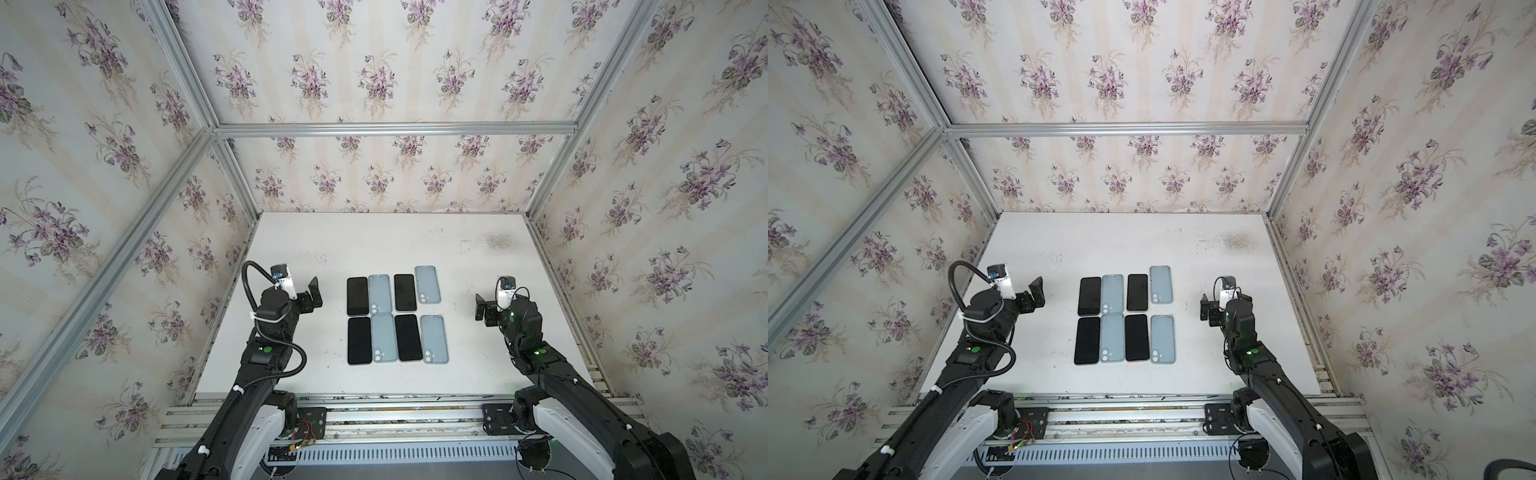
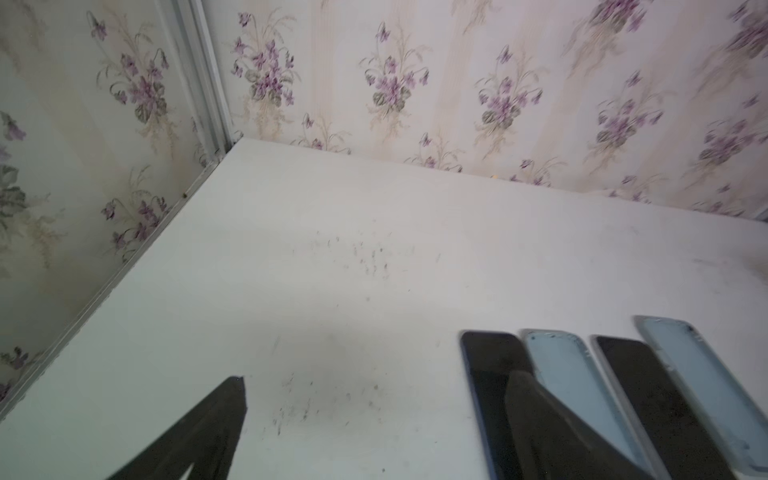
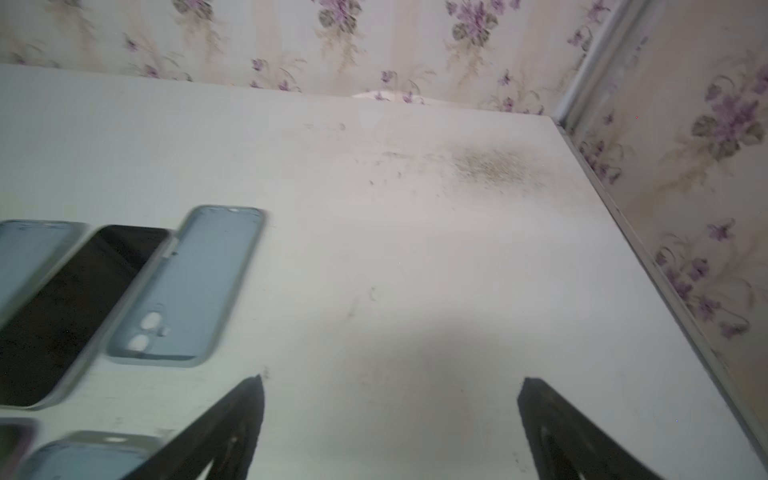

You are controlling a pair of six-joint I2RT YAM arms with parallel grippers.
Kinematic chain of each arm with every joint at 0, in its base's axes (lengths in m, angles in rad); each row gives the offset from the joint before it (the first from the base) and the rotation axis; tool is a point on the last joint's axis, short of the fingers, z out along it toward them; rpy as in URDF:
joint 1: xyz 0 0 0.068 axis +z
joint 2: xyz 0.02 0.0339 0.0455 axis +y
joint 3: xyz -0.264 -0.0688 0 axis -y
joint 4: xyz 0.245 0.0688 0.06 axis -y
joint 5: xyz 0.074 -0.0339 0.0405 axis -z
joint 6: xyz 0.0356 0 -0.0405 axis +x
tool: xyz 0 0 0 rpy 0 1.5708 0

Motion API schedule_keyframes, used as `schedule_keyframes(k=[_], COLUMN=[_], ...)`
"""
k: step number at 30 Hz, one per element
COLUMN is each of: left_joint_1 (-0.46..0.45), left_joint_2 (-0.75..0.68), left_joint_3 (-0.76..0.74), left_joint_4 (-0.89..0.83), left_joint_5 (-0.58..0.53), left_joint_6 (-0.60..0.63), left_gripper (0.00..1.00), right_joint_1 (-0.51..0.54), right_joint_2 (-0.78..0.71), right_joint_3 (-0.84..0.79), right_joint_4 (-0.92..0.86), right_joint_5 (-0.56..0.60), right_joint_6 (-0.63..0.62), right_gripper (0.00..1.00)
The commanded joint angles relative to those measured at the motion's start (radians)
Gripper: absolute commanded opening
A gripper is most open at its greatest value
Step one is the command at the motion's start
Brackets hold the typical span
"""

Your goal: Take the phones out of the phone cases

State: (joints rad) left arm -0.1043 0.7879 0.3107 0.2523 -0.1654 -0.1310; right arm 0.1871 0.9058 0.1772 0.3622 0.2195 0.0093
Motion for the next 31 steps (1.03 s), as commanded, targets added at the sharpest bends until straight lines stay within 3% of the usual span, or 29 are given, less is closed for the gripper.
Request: schedule_keyframes(k=[1,4,6,8,11,13,15,16,17,19,23,31], left_joint_1=[0.009,0.026,0.034,0.066,0.074,0.088,0.095,0.102,0.105,0.104,0.104,0.104], left_joint_2=[0.053,0.190,0.280,0.378,0.586,0.503,0.565,0.545,0.531,0.550,0.537,0.536], left_joint_3=[-0.123,-0.203,-0.203,-0.140,-0.106,-0.036,-0.033,-0.034,-0.010,-0.025,-0.012,-0.017], left_joint_4=[0.434,0.662,0.776,0.744,0.921,0.644,0.744,0.709,0.631,0.698,0.650,0.659], left_joint_5=[-0.063,-0.030,-0.016,0.072,0.139,0.150,0.148,0.154,0.163,0.162,0.164,0.168], left_joint_6=[0.102,0.140,0.154,0.155,0.190,0.168,0.156,0.144,0.144,0.147,0.148,0.149], left_gripper=[1.00,1.00,1.00,1.00,1.00,1.00,1.00,1.00,1.00,1.00,1.00,1.00], right_joint_1=[-0.023,-0.028,-0.035,-0.056,-0.055,-0.064,-0.118,-0.156,-0.160,-0.160,-0.161,-0.158], right_joint_2=[0.137,0.333,0.429,0.492,0.712,0.641,0.645,0.640,0.635,0.638,0.633,0.636], right_joint_3=[-0.040,0.007,0.024,0.038,-0.012,0.109,0.228,0.204,0.192,0.183,0.168,0.174], right_joint_4=[0.410,0.581,0.698,0.711,1.050,0.743,0.506,0.545,0.571,0.595,0.613,0.608], right_joint_5=[0.060,0.011,0.024,-0.088,-0.032,0.003,-0.065,-0.130,-0.115,-0.128,-0.071,-0.077], right_joint_6=[-0.064,-0.183,-0.176,-0.152,-0.146,-0.112,-0.062,-0.035,-0.021,-0.032,-0.012,-0.016], right_gripper=[1.00,1.00,1.00,1.00,1.00,1.00,1.00,1.00,1.00,1.00,1.00,1.00])
